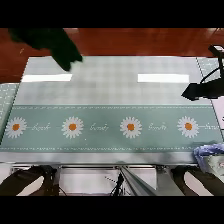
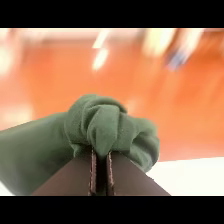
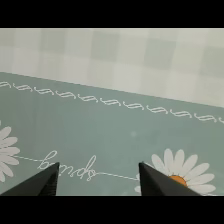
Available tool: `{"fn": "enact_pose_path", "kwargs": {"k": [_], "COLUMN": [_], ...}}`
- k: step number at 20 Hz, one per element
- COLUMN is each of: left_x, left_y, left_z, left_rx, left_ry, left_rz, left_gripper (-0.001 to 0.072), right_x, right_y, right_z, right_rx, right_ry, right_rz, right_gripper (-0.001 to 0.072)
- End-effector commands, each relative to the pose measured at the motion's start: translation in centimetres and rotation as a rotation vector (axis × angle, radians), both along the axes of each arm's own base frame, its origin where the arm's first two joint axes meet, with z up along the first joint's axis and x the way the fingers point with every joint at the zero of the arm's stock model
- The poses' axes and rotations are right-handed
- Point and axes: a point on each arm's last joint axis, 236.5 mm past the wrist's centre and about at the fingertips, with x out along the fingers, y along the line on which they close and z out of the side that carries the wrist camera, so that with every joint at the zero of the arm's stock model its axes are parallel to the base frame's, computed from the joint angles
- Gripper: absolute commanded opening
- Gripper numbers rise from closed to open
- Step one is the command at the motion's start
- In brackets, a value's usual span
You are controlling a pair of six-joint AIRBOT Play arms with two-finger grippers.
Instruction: Fold the shirts.
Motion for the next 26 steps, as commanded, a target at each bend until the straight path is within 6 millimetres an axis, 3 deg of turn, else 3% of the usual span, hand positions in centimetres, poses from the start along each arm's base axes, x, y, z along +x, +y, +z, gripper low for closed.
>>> {"fn": "enact_pose_path", "kwargs": {"k": [1, 3, 6, 10, 13, 15, 16, 19, 23, 26], "left_x": [-12.0, -16.2, -19.0, -18.0, -16.2, -15.0, -14.5, -13.9, -14.1, -14.7], "left_y": [-3.0, -5.3, -9.1, -15.2, -20.9, -23.7, -24.6, -24.7, -20.9, -15.0], "left_z": [9.8, 11.2, 11.2, 7.4, 1.9, -3.3, -7.0, -19.0, -31.3, -38.6], "left_rx": [-0.134, -0.209, -0.262, -0.233, -0.215, -0.184, -0.133, 0.017, 0.134, 0.311], "left_ry": [-0.243, -0.264, -0.232, -0.106, 0.061, 0.201, 0.293, 0.571, 0.829, 0.994], "left_rz": [-0.207, -0.356, -0.532, -0.659, -0.736, -0.757, -0.753, -0.706, -0.599, -0.516], "left_gripper": [0.0027, 0.0027, 0.0027, 0.0027, 0.0028, 0.0028, 0.0028, 0.0028, 0.0028, 0.0028], "right_x": [-1.3, -2.0, -3.0, -3.7, -3.7, -3.5, -3.3, -3.0, -2.9, -2.8], "right_y": [0.0, -0.6, -1.6, -2.4, -2.5, -2.5, -2.5, -2.5, -2.4, -2.1], "right_z": [2.1, 3.4, 5.2, 6.4, 6.5, 6.6, 6.7, 6.9, 7.0, 7.0], "right_rx": [-0.015, -0.051, -0.108, -0.145, -0.148, -0.148, -0.148, -0.14, -0.128, -0.113], "right_ry": [-0.048, -0.091, -0.147, -0.186, -0.193, -0.203, -0.21, -0.225, -0.226, -0.231], "right_rz": [-0.006, -0.013, -0.029, -0.044, -0.049, -0.053, -0.055, -0.074, -0.085, -0.084], "right_gripper": [0.0582, 0.0581, 0.0581, 0.0581, 0.0581, 0.0581, 0.0581, 0.0582, 0.0581, 0.0581]}}
